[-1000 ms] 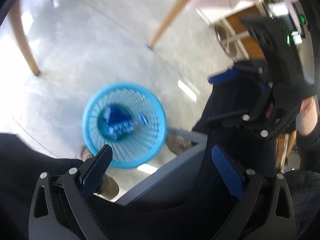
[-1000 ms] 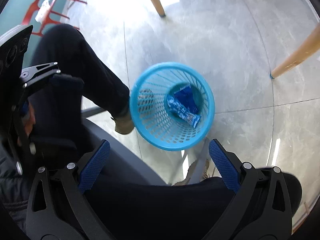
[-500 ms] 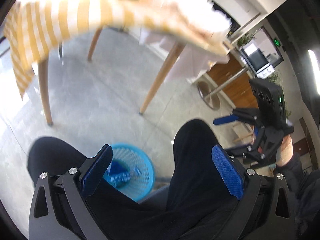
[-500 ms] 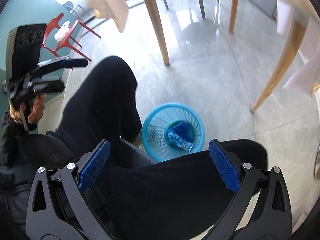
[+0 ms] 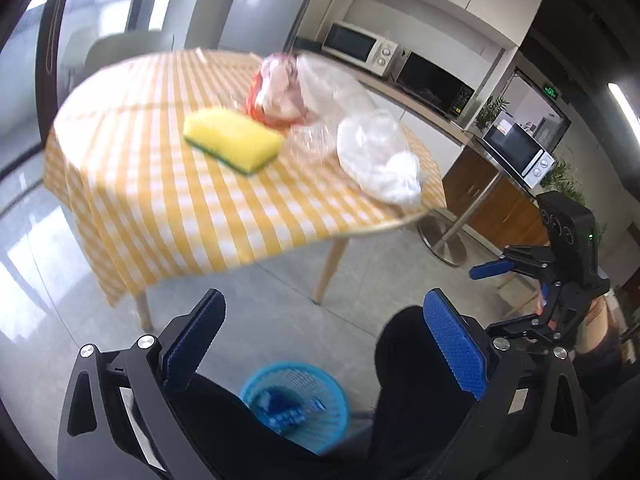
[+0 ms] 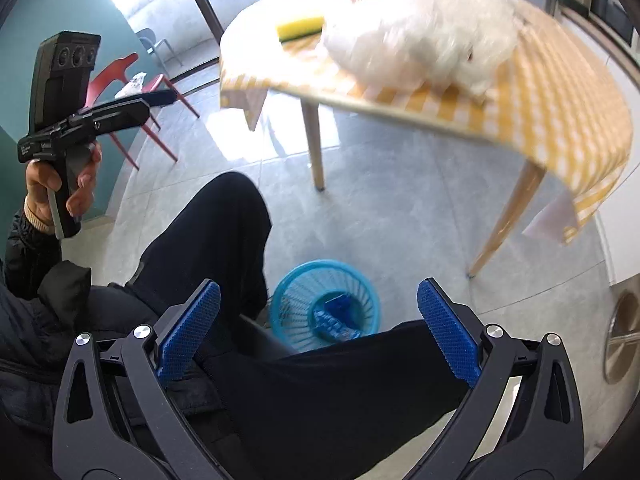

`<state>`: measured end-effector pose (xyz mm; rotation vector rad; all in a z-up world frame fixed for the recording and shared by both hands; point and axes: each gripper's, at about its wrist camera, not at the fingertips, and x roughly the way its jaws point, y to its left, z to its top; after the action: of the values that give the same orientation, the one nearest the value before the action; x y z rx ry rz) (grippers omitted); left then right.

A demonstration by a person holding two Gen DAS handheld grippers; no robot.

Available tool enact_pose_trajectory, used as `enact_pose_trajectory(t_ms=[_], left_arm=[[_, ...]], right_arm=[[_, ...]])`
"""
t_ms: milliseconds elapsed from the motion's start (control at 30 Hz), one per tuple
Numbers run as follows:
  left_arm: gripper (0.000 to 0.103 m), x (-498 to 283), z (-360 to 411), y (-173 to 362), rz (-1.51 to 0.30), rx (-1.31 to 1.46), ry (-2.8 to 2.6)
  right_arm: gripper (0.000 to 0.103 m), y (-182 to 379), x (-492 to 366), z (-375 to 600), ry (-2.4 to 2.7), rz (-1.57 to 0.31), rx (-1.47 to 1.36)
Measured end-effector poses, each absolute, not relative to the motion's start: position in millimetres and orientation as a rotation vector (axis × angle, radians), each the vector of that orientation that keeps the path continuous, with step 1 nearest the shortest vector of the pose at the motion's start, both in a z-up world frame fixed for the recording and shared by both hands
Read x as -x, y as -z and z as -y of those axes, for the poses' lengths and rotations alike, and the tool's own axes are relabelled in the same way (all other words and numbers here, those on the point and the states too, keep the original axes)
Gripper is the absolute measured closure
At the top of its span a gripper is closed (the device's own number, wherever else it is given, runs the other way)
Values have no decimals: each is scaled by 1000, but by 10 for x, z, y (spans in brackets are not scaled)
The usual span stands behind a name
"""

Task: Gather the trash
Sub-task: 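Raise both tools back toward the table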

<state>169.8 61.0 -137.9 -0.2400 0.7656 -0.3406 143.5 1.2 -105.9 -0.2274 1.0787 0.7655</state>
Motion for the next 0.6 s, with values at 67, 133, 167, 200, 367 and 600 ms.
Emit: enact_pose_trajectory(t_ms=[67, 133, 167, 200, 367, 600], left_arm=[[6, -1743, -606, 1308, -738, 184, 315], [6, -1787, -592, 1231, -695, 115, 298], [6, -1820, -598, 1201, -675, 81, 282], [6, -1863, -598, 1181, -662, 47, 269], [6, -2150, -673, 1151, -650, -59, 225], [6, -2710, -907, 1168, -780, 127, 152]], right_arm=[[8, 947, -1479, 8, -743, -1044, 242], [8, 835, -1524, 45, -726, -1013, 236], [8, 781, -1549, 70, -722, -1001, 227], [8, 730, -1579, 77, -719, -989, 216], [8, 531, -1756, 14, -668, -929, 200], [9, 422, -2099, -202, -629, -907, 216]])
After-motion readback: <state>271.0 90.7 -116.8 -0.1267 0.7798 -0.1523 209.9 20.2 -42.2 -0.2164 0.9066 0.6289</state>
